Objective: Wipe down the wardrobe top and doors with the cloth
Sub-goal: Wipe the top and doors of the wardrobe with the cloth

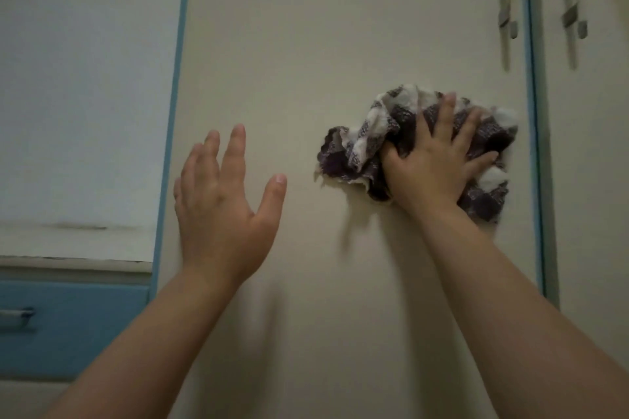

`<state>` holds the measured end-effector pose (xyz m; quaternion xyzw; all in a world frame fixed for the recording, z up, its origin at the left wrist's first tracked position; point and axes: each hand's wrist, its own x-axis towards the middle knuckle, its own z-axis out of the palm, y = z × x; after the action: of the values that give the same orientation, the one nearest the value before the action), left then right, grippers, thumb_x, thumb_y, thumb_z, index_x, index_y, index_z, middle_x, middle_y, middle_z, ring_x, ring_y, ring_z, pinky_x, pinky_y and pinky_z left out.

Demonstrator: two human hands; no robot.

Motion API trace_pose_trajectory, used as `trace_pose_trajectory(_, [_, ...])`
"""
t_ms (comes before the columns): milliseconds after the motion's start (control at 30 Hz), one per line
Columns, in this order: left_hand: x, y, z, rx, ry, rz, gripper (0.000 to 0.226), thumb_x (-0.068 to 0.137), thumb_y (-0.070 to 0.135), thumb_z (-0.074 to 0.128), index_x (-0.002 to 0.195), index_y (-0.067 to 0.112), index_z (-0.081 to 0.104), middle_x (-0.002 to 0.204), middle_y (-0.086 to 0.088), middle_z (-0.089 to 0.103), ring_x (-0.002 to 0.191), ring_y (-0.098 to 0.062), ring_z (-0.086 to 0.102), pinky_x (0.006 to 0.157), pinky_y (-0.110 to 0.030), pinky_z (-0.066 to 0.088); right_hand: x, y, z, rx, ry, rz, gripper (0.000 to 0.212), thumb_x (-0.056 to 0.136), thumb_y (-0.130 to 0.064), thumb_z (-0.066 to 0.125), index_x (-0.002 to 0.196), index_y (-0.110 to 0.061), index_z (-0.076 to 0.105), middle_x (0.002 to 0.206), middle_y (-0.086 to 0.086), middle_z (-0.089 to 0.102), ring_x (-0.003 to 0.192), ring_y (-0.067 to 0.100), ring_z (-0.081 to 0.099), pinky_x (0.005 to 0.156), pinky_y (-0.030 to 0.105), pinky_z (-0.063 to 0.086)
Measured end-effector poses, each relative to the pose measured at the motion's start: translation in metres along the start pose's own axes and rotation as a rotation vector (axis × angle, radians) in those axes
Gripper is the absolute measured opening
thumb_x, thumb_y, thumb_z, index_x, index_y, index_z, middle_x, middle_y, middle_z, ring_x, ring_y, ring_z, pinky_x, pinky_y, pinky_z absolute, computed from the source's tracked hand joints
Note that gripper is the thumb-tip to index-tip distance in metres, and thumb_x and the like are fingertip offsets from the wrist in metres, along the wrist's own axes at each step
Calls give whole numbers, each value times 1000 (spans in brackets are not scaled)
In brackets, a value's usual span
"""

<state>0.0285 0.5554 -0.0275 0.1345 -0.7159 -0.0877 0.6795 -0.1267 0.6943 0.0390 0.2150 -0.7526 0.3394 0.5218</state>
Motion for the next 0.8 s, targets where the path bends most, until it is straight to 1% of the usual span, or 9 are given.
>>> trace_pose_trajectory(67, [8,2,-2,-1,12,12,81,73,63,21,145,26,20,154,-8,19,142,-23,12,113,-42,8,0,-32,3,-27,-22,-152,77,85,-60,39,148,-40,1,157,-1,-14,141,33,-20,102,70,-9])
trace_pose_trajectory(167, [27,12,-1,-6,21,13,79,74,61,24,145,24,22,153,-10,21,142,-25,14,113,-44,9,2,-77,14,-62,-40,-400,77,79,-69,24,147,-41,1,158,2,-11,141,36,-20,100,71,-13])
trace_pose_trajectory(267, [53,27,4,54,18,27,78,75,58,25,144,23,25,152,-13,23,141,-29,15,113,-50,12,4,-115,28,-101,-35,-634,69,84,-59,16,148,-34,11,158,5,4,143,38,-4,99,72,-12])
trace_pose_trajectory(300, [64,32,6,89,22,21,77,76,58,25,144,24,25,152,-12,22,141,-29,13,113,-51,10,7,-125,33,-143,-17,-685,66,87,-52,14,149,-30,8,158,5,6,143,38,-1,100,73,-7])
trace_pose_trajectory(367, [89,42,8,143,38,8,75,76,58,25,143,26,27,153,-10,21,143,-27,9,112,-52,5,15,-137,35,-251,-15,-786,65,88,-41,8,147,-22,-12,158,5,-7,143,35,-8,103,74,0])
trace_pose_trajectory(433, [118,57,11,148,37,12,73,75,57,27,142,27,31,153,-10,22,143,-26,9,111,-52,3,34,-140,30,-184,-59,-874,66,86,-39,9,142,-19,-20,157,6,-11,143,33,-9,105,72,7])
trace_pose_trajectory(533, [155,79,15,98,35,45,70,77,55,30,140,25,36,152,-11,24,143,-27,10,111,-52,2,69,-123,10,146,-97,-759,74,78,-53,29,143,-30,5,152,1,16,143,30,11,103,73,13])
trace_pose_trajectory(633, [182,104,22,-1,15,69,69,79,55,33,140,24,35,152,-10,25,142,-27,12,109,-50,4,100,-80,-2,68,71,-551,64,81,-56,36,141,-33,31,153,1,27,142,28,13,103,71,-2])
trace_pose_trajectory(800, [209,142,34,-81,-49,113,70,79,52,39,141,21,32,149,-14,29,140,-31,18,106,-50,7,151,-19,-33,22,131,-287,69,73,-45,42,139,-25,33,152,6,27,141,31,12,100,74,2])
